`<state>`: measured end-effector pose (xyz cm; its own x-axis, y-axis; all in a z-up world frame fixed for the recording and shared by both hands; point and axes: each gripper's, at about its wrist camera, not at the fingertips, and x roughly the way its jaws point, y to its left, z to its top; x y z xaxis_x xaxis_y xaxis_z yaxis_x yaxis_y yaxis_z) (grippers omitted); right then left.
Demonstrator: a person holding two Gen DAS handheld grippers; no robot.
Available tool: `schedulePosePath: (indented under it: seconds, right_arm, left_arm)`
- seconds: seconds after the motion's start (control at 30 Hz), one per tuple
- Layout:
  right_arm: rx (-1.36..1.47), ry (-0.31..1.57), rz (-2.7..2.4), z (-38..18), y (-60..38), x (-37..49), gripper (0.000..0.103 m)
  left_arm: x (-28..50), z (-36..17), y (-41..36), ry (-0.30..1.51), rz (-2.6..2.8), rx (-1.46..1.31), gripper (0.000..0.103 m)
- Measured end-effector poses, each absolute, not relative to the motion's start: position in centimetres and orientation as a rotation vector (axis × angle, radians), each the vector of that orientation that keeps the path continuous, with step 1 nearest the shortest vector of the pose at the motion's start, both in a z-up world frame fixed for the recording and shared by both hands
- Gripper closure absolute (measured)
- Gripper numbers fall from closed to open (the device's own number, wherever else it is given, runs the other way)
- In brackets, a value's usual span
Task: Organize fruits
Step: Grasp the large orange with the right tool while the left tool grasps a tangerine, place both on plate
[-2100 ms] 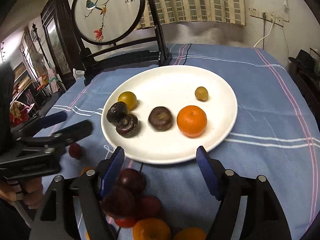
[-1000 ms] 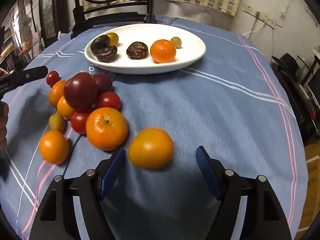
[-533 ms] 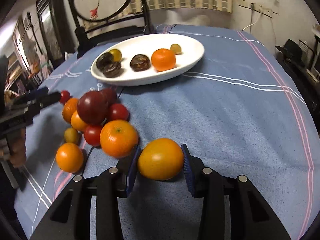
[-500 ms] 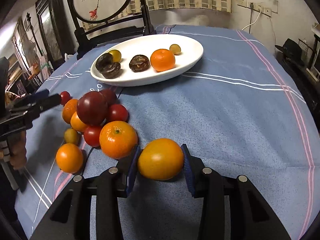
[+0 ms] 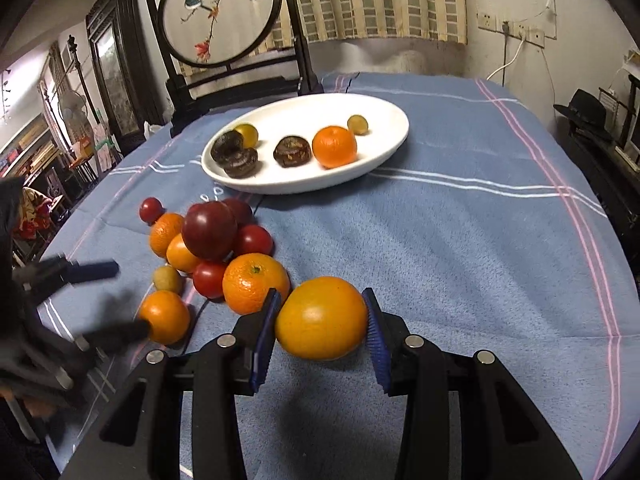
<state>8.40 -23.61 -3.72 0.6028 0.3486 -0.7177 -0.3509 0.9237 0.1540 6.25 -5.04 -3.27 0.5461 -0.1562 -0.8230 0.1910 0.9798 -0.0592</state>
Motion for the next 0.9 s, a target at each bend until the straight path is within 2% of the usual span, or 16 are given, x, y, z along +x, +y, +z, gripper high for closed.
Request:
schedulePosePath:
  seconds: [0.03, 0.2, 0.3, 0.37, 0.6, 0.9]
  right_arm:
    - [0.002, 0.823, 0.404, -3.5, -23.8, 8.3, 0.061]
    - [0.017, 0.803, 0.414, -3.2, -24.0, 8.0, 0.061]
    - [0.013, 0.802, 0.427, -3.1, -23.9, 7.8, 0.061]
    - [0.012, 0.803, 0.437, -3.2, -23.8, 7.7, 0.061]
    - [0.021, 0.804, 0.428, -3.3, -23.9, 7.8, 0.061]
    - [0.036, 0.741, 0.412, -1.2, -23.7, 7.6, 0.061]
  left_arm:
    - [6.2, -3.5, -5.6, 0.976, -0.203, 0.056, 0.023]
    - [6.3, -4.6, -7.5, 1.02, -0.22, 0.06, 0.025]
    - [6.7, -5.3, -8.4, 1.012, -0.202, 0.098, 0.043]
    - [6.8, -5.1, -8.6, 0.99, -0.194, 0.113, 0.065]
    - [6.3, -3.9, -7.6, 0.981, -0.211, 0.11, 0.066]
    - [9.2, 1.9, -4.5, 0.863, -0.214, 0.072, 0.066]
